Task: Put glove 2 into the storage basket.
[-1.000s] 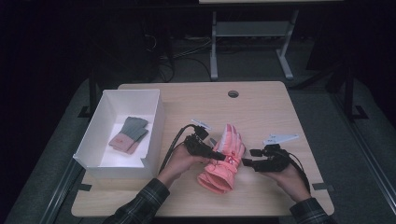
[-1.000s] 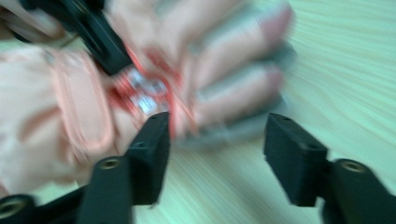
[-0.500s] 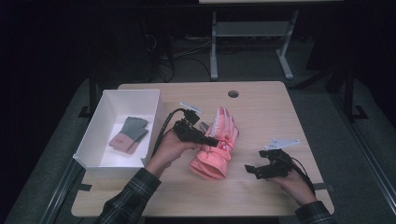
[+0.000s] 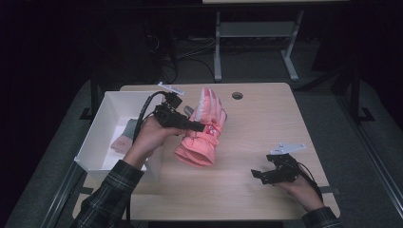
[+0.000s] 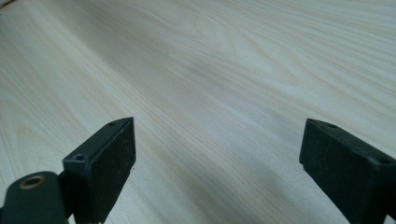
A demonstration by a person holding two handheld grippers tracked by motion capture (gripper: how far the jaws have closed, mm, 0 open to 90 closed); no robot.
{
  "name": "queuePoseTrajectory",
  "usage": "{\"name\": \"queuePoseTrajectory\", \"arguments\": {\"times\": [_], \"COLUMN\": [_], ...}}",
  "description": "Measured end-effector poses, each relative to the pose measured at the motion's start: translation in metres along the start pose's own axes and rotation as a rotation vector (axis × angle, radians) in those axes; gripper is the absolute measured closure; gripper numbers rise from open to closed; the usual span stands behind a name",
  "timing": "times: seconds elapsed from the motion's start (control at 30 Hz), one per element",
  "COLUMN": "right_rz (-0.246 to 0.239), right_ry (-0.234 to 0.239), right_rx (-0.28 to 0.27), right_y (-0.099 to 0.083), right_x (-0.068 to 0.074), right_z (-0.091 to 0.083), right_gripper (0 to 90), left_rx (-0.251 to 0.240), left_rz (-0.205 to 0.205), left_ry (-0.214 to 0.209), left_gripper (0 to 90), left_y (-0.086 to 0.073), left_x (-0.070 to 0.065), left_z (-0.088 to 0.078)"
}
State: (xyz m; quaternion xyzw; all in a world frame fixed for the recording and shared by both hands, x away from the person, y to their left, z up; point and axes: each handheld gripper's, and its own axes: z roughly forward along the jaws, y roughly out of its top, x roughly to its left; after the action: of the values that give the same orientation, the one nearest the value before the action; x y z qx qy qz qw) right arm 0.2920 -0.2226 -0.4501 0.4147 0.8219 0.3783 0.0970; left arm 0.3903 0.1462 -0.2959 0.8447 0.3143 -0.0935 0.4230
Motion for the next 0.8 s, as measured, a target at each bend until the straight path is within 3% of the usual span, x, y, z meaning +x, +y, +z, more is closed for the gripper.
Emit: {"name": "queuePoseTrajectory", "arguments": {"times": [0.33,0.8], "right_rz": [0.003,0.006], "right_ry": [-0.017,-0.026], "right_rx": [-0.002,0.000], "right_y": [-0.001,-0.002], "right_x": [-0.002,-0.003], "right_z": [0.000,0.000], "right_gripper": [10.3,10.3], "left_rx": [-0.050,-0.135], "left_rz": [-0.015,-0.081], "left_ry": [0.073,0.165], "left_gripper": [60.3,60.1], "left_y": [0.001,-0.018], "left_x": [0.008,0.036], "left_z": [-0.049,-0.120]}}
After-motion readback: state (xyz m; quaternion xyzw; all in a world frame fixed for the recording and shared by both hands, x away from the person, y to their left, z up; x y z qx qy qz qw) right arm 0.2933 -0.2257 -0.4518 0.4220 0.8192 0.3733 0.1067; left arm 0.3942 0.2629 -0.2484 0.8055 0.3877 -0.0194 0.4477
